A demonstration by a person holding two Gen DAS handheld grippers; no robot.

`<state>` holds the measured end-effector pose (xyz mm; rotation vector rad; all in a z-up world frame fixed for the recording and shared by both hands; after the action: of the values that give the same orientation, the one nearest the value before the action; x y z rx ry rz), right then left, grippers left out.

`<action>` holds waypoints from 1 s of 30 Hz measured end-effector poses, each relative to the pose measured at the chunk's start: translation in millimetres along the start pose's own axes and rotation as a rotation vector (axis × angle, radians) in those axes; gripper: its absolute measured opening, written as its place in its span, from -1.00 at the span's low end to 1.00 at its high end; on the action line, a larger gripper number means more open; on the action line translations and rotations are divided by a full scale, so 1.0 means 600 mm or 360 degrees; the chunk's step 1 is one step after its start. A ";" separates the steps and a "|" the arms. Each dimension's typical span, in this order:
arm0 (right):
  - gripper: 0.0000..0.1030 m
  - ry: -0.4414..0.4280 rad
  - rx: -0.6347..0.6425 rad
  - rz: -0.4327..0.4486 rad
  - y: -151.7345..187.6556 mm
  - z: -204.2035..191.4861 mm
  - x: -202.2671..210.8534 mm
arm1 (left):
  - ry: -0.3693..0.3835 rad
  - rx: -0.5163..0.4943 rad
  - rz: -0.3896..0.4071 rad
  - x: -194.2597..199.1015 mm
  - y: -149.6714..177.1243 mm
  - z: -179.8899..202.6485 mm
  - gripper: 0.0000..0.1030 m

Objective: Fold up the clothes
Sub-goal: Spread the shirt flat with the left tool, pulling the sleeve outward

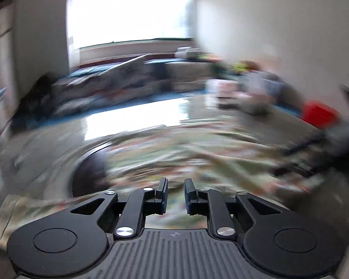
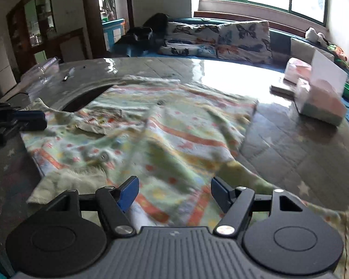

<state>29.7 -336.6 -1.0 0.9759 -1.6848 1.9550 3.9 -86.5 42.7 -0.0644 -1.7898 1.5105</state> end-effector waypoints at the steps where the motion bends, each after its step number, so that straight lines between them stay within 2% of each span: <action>1: 0.37 0.0006 -0.0006 -0.0005 0.004 0.003 0.000 | 0.0017 -0.0070 -0.0017 -0.002 0.005 0.013 -0.63; 6: 0.36 0.0028 -0.0047 -0.0010 0.015 0.018 0.004 | 0.0102 -0.0417 -0.0104 -0.013 0.031 0.080 -0.63; 9: 0.36 0.0054 -0.0076 -0.0005 0.019 0.028 0.011 | 0.0129 -0.0558 -0.0130 -0.024 0.043 0.104 -0.63; 13: 0.36 0.0092 -0.0121 -0.0014 0.029 0.048 0.018 | 0.0143 -0.0608 -0.0144 -0.022 0.050 0.103 -0.63; 17: 0.36 0.0128 -0.0172 -0.0023 0.039 0.069 0.020 | 0.0124 -0.0660 -0.0135 -0.013 0.049 0.099 -0.43; 28: 0.36 0.0199 -0.0255 -0.0016 0.050 0.103 0.025 | 0.0118 -0.0848 -0.0112 -0.042 0.054 0.126 -0.44; 30: 0.36 0.0218 -0.0273 -0.0018 0.052 0.110 0.025 | 0.0112 -0.0873 -0.0102 -0.046 0.055 0.129 -0.53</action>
<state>15.0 -408.9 -9.6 0.7700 -1.7318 1.7921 -35.4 -153.6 0.9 -0.3220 -2.0768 0.9251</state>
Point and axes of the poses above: each gripper's, at about its wrist camera, not at the fingertips, and x roughly against the way its jaws point, z to its right, y to its underside, the point moved 4 cm from there along -x, roughly the way its jaws point, and after that the axes turned 7 degrees about y, right-handed, at the moved point
